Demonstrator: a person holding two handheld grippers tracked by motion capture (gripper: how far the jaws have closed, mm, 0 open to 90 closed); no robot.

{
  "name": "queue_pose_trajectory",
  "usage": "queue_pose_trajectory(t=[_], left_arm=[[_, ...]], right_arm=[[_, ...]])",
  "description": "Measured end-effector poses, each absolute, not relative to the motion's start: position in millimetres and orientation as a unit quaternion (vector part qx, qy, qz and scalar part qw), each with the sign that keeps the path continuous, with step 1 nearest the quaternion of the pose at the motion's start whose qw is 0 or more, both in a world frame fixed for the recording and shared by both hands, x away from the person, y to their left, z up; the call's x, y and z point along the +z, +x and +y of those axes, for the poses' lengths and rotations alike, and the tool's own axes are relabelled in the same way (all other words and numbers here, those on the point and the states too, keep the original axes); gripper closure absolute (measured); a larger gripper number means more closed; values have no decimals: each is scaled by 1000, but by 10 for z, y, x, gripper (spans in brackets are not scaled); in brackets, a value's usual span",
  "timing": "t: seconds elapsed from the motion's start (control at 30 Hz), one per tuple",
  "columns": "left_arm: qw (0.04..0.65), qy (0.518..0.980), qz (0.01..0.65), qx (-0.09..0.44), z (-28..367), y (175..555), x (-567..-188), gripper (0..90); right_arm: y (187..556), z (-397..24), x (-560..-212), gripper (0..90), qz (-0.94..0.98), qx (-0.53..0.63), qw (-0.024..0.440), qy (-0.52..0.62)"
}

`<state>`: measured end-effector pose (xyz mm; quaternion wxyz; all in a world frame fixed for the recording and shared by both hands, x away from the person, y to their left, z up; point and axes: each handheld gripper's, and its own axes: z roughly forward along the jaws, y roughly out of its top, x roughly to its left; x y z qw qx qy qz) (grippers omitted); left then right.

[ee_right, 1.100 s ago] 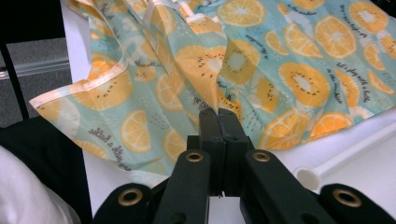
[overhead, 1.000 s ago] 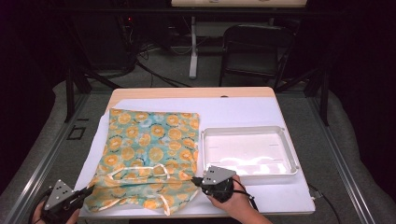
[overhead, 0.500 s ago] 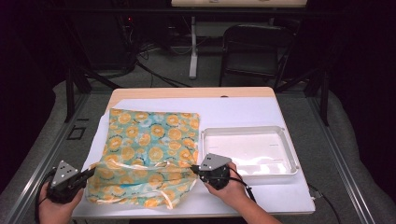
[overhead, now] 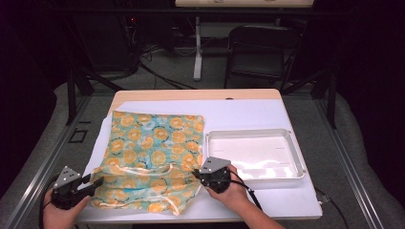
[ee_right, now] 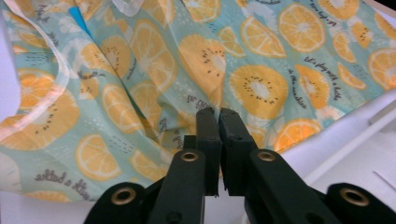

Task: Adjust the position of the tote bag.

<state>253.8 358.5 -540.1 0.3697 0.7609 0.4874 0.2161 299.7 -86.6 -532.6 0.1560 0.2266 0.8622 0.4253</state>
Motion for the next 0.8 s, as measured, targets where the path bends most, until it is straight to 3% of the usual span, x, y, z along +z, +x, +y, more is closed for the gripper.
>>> queue_pose_trajectory(t=[0.3, 0.8], left_arm=[[384, 771, 472, 187, 3567, 2490, -5468, 465], [366, 789, 463, 171, 3506, 2515, -5579, 464]], right_arm=[[2913, -853, -5336, 708, 861, 439, 140, 217], [2848, -794, -5463, 579, 875, 419, 130, 206]])
